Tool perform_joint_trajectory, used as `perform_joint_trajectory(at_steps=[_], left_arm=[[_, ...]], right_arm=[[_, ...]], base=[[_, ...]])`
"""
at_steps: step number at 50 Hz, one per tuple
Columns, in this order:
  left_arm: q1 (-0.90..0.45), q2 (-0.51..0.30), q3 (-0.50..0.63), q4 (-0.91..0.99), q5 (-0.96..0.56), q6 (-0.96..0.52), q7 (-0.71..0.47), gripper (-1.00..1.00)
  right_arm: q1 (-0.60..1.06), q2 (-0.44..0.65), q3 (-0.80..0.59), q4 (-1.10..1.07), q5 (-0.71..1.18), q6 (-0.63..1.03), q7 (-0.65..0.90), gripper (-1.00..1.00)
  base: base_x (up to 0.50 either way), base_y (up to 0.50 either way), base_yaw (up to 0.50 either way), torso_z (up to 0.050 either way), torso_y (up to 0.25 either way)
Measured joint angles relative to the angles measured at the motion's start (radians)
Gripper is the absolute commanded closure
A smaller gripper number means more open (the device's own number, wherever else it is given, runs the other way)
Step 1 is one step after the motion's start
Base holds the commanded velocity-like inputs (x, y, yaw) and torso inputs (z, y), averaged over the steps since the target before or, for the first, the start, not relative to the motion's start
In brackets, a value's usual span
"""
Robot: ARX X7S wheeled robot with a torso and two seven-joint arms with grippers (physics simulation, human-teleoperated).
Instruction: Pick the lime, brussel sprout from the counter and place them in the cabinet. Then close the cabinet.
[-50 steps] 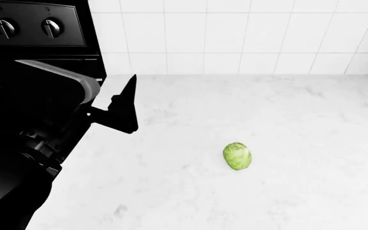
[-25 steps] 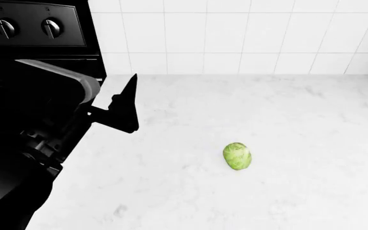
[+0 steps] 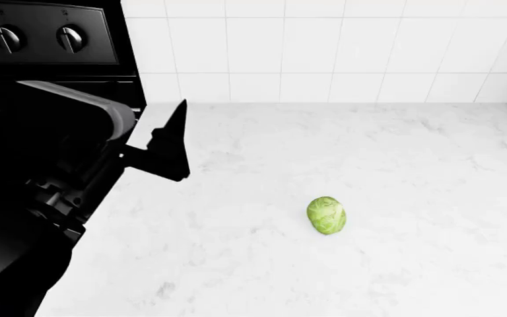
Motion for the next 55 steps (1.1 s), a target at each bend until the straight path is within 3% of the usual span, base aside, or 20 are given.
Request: perform_joint_trajectory(at_steps=[28,55], left_arm=[[0.001,-0.003,0.000,-0.009,0.007,0.028,-0.001,-1.00],[-0.001,-0.007,0.020,-0.035,0.034,0.073,0.006,-1.00]], right_arm=[[-0.131,0.136,0.023,-0.497,0.125,0.059,0.042,-1.00],[-0.213,0.291,-0.030,-0.965,0.239,0.237,0.104,-1.00]], base=[[0.00,0.00,0.00,0.000,0.000],[0.00,0.00,0.00,0.000,0.000]])
